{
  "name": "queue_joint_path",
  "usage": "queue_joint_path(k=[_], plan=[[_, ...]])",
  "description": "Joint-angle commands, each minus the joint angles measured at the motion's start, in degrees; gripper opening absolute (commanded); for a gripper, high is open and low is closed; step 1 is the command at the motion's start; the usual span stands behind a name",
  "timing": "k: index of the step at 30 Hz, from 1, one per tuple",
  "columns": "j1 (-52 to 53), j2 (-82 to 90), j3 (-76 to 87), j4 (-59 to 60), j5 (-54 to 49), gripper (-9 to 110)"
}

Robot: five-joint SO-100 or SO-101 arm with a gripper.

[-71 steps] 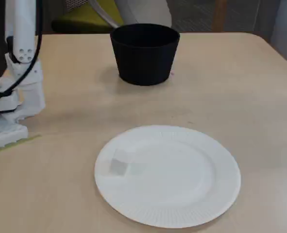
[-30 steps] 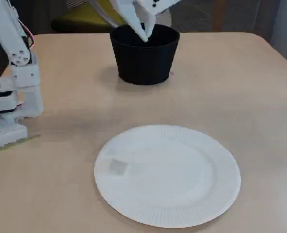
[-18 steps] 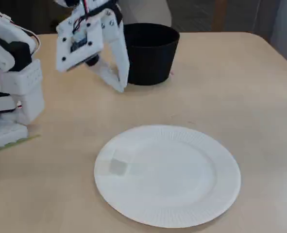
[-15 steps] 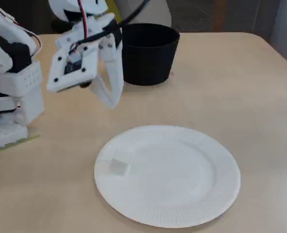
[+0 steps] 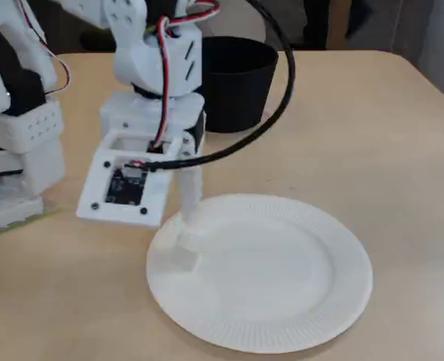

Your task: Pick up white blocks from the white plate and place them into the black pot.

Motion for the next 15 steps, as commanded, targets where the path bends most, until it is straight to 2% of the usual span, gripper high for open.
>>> queue_joint_path(k=[1, 15], plan=[[1.4, -1.1, -2.5, -1.0, -1.2, 32], [-0.1, -9.1, -3.3, -8.3, 2.5, 34]])
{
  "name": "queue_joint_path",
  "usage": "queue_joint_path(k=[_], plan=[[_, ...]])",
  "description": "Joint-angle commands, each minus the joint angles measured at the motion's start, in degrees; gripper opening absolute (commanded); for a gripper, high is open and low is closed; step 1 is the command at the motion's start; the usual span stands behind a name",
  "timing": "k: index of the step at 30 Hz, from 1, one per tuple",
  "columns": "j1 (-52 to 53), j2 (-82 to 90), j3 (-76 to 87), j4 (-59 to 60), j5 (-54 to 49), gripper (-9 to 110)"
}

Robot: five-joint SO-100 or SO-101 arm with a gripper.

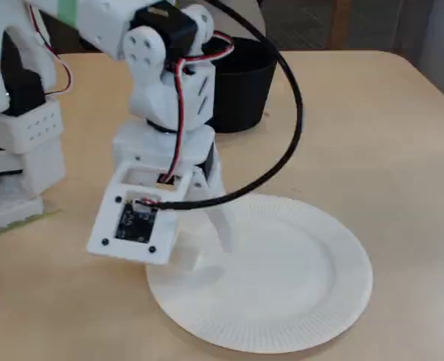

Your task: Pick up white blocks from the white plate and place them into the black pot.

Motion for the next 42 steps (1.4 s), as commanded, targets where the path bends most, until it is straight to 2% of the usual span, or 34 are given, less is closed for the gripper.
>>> queue_joint_path(k=[1, 4, 8, 18, 24, 27, 30, 33, 39, 42], plan=[[-1.1, -0.4, -2.4, -2.4, 1.5, 33], [-2.0, -1.2, -2.4, -5.5, 3.6, 26], [-3.1, -3.1, -2.5, -9.1, 7.2, -2], [-6.4, -2.9, -2.6, -18.0, 9.8, -2], [-12.1, 9.1, -2.6, -32.0, 18.3, -2], [-18.3, 15.5, -5.7, -38.2, 25.2, -2], [-27.6, 18.3, -12.9, -33.8, 27.9, -2], [-39.0, 24.7, -10.7, -33.7, 30.9, -2], [-64.2, 32.4, -3.5, -34.2, 21.8, -2], [-72.8, 34.1, 3.5, -35.5, 17.2, -2]])
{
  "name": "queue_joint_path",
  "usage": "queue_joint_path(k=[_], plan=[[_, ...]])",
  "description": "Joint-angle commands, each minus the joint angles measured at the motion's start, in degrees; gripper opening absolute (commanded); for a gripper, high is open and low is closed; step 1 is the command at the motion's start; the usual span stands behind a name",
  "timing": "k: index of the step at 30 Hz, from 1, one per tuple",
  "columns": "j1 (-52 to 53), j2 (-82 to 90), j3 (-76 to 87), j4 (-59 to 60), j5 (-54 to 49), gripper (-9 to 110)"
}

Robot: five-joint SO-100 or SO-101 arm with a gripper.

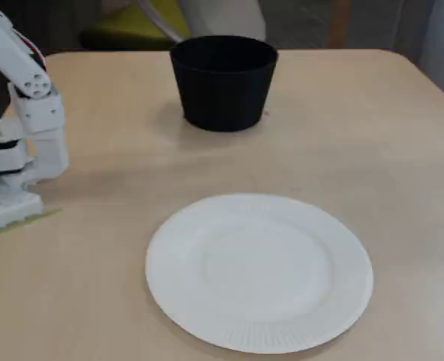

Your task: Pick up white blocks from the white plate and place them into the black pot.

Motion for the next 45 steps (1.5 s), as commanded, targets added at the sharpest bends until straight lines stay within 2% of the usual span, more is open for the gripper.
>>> queue_joint_path(k=[1, 8, 19, 27, 29, 32, 35, 38, 41, 42, 45], plan=[[-9.2, 3.5, 6.1, -1.8, -5.1, -2], [-12.9, 8.7, 20.1, -8.0, -8.1, -2], [-10.0, 7.0, 20.7, -11.0, -9.1, -2], [-1.2, 2.5, 20.0, -16.7, -6.0, -2], [0.6, 2.5, 20.2, -15.7, -5.9, 13], [1.4, 2.5, 20.0, -12.7, -8.3, 29], [0.9, 2.7, 20.0, -10.9, -9.3, 34], [-0.4, 3.3, 19.9, -10.6, -9.4, 31], [-1.7, 4.9, 18.2, -10.2, -9.3, 2], [-1.8, 5.4, 16.6, -8.6, -10.5, -2], [3.2, 4.7, 5.5, 4.9, -11.1, -2]])
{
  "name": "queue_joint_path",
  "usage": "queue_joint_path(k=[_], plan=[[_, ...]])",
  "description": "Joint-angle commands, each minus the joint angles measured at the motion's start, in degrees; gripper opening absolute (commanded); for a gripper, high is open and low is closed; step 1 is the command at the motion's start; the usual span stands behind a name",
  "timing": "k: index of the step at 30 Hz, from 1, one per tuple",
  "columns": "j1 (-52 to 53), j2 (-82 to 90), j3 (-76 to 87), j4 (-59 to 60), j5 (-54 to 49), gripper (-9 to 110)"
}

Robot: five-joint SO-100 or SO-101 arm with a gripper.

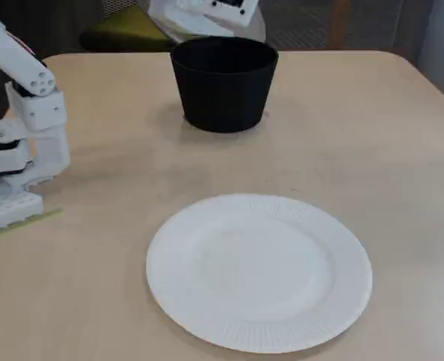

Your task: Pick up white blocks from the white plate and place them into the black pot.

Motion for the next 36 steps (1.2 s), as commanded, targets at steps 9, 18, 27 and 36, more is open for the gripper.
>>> queue_joint_path(k=[9, 18, 27, 36], plan=[[23.7, 2.9, -33.0, 48.1, 3.9, -2], [26.1, 42.9, 11.2, 33.8, 7.3, -2], [30.2, 59.9, 36.6, 30.5, 4.2, -2], [30.9, 59.9, 46.4, 29.0, 5.9, -2]])
